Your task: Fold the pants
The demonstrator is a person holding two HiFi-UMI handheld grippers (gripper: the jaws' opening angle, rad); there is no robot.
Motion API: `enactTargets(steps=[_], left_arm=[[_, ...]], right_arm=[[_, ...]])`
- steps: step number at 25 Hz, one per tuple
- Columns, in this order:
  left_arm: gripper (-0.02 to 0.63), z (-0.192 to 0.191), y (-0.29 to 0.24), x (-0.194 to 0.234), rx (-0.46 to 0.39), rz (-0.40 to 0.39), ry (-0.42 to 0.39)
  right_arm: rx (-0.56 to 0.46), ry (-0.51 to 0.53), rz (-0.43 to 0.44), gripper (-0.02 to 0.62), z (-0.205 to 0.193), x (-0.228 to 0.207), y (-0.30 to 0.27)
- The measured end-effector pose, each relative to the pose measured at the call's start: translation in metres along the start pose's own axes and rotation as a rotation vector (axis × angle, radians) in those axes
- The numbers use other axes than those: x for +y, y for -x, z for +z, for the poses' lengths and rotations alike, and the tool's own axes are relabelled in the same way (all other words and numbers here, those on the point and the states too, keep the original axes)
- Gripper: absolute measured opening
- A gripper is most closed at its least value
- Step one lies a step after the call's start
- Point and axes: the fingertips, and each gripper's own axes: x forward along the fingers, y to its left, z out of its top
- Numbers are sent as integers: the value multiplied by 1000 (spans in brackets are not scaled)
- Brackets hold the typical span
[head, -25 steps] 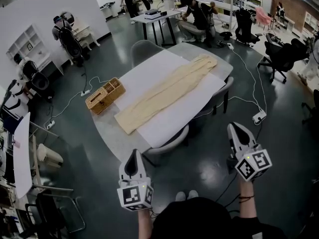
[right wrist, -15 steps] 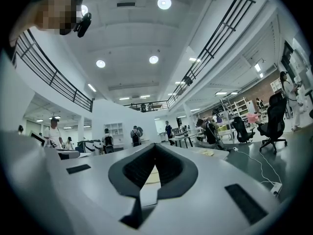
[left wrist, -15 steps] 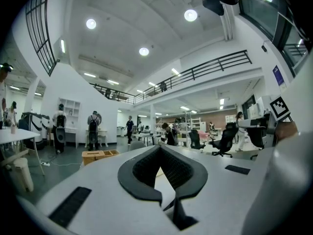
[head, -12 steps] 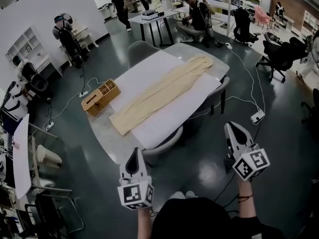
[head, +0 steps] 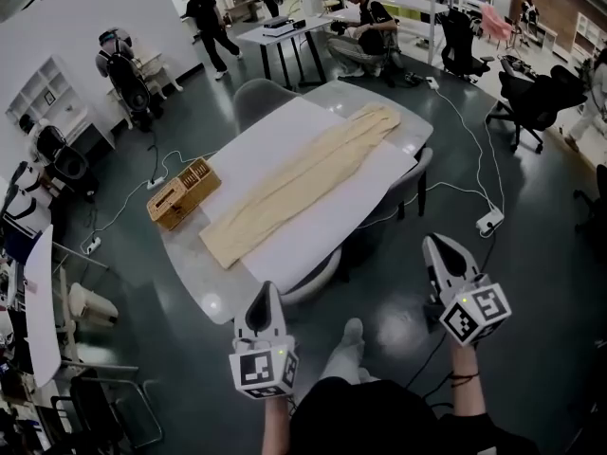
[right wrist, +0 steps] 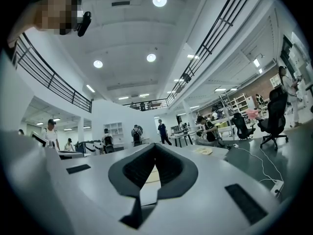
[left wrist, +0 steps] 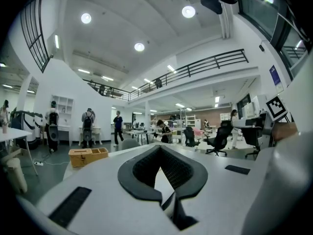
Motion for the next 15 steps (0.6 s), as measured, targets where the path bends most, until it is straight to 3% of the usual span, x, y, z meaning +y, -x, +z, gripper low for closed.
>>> enactTargets(steps=[15], left_arm=[[8,-1,-150,-15,12,-114,38]], right_arm=[[28,10,-61,14,-3,-77,-96]])
